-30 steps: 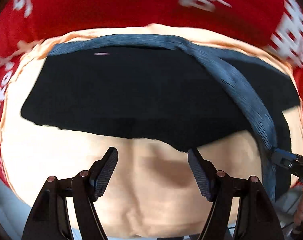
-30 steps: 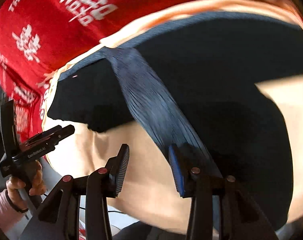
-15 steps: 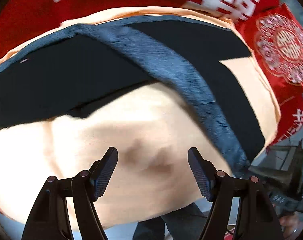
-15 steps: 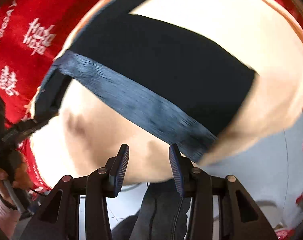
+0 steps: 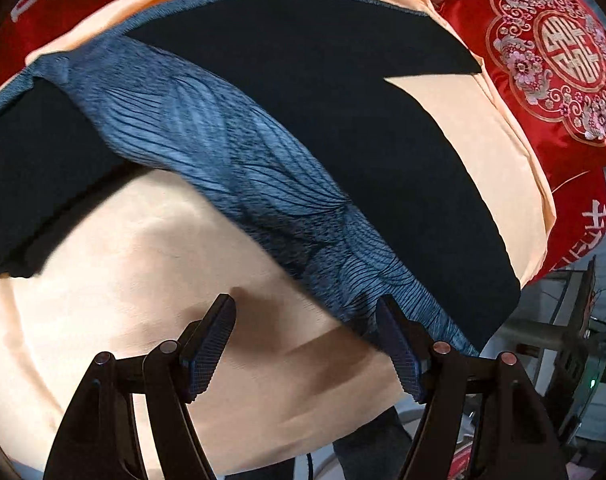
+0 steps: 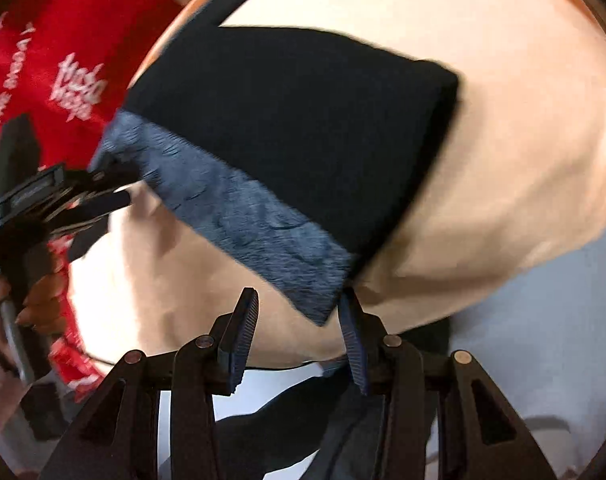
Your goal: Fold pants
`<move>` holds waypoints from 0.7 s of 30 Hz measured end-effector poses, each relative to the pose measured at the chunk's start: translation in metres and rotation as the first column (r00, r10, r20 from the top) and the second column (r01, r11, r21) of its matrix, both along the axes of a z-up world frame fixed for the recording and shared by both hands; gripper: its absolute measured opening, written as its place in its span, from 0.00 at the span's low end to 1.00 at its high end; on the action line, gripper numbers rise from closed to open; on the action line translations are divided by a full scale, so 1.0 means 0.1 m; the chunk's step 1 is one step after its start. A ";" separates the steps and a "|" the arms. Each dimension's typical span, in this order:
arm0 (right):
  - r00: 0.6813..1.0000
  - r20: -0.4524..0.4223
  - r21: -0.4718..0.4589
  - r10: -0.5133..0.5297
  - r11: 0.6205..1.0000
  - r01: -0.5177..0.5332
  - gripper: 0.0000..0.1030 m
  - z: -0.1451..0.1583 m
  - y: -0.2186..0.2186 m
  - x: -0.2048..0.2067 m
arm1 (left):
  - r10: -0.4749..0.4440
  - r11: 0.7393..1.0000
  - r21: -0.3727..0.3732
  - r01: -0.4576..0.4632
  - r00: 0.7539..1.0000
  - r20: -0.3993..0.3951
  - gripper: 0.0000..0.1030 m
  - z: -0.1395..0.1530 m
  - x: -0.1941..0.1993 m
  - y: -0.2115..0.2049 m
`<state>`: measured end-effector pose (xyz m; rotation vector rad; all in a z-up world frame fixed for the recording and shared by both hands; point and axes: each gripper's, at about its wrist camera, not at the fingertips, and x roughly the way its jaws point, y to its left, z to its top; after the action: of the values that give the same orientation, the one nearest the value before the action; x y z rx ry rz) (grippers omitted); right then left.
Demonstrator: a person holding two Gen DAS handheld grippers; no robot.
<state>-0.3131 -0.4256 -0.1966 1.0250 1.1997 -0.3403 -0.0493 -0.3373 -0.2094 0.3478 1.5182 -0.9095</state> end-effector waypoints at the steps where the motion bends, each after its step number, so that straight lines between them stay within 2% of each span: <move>1: 1.000 0.025 0.012 0.013 1.000 -0.013 0.44 0.01 0.00 -0.01 | 0.001 1.000 0.001 -0.001 1.000 -0.004 0.71 -0.01 -0.01 -0.02; 3: 0.998 0.062 0.028 0.029 0.999 -0.031 0.44 0.03 0.00 -0.01 | 0.002 1.000 0.006 -0.002 1.000 0.006 0.71 -0.02 -0.03 -0.08; 7: 0.998 0.062 0.083 0.022 0.996 -0.027 0.41 -0.08 -0.03 0.00 | -0.009 1.000 0.001 0.009 1.000 -0.002 0.71 -0.01 -0.05 -0.19; 8: 0.999 0.043 0.118 0.017 0.993 -0.022 0.27 -0.15 -0.05 0.01 | -0.008 1.000 0.003 0.008 1.000 -0.002 0.71 -0.01 -0.05 -0.22; 9: 1.000 0.023 0.137 0.019 0.990 -0.022 0.05 -0.18 -0.07 0.02 | -0.006 1.000 0.007 0.006 1.000 0.002 0.66 0.00 -0.06 -0.25; 10: 1.000 0.006 0.149 0.026 0.989 -0.027 0.04 -0.20 -0.10 0.03 | -0.004 1.000 0.008 0.004 1.000 0.005 0.55 0.01 -0.07 -0.27; 11: 0.999 0.011 0.164 0.031 0.986 -0.032 0.04 -0.17 -0.14 0.04 | -0.012 1.000 0.018 0.012 1.000 0.003 0.26 0.01 -0.07 -0.26; 13: 0.998 0.040 0.179 0.057 0.982 -0.064 0.03 -0.02 -0.19 0.14 | -0.011 0.999 0.034 0.011 1.000 0.009 0.22 0.02 -0.06 -0.29; 14: 0.996 0.055 0.175 0.071 0.981 -0.079 0.03 0.07 -0.24 0.19 | -0.002 1.000 0.030 0.002 1.000 0.005 0.13 0.05 -0.05 -0.30; 15: 0.992 0.082 0.165 0.092 0.981 -0.105 0.03 0.21 -0.30 0.26 | 0.008 1.000 0.025 -0.008 1.000 0.001 0.11 0.10 -0.02 -0.30; 18: 0.978 0.153 0.119 0.144 0.980 -0.162 0.03 0.61 -0.56 0.50 | 0.047 0.999 -0.019 -0.048 0.998 -0.029 0.11 0.30 0.10 -0.34; 21: 0.960 0.203 0.065 0.193 0.976 -0.210 0.03 0.97 -0.95 0.83 | 0.077 0.996 -0.053 -0.077 0.997 -0.010 0.11 0.54 0.25 -0.47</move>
<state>-0.2305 -0.5208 -0.0999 0.9761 1.1358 -0.0269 -0.0241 -0.3841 -0.1551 0.2458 1.5020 -0.8896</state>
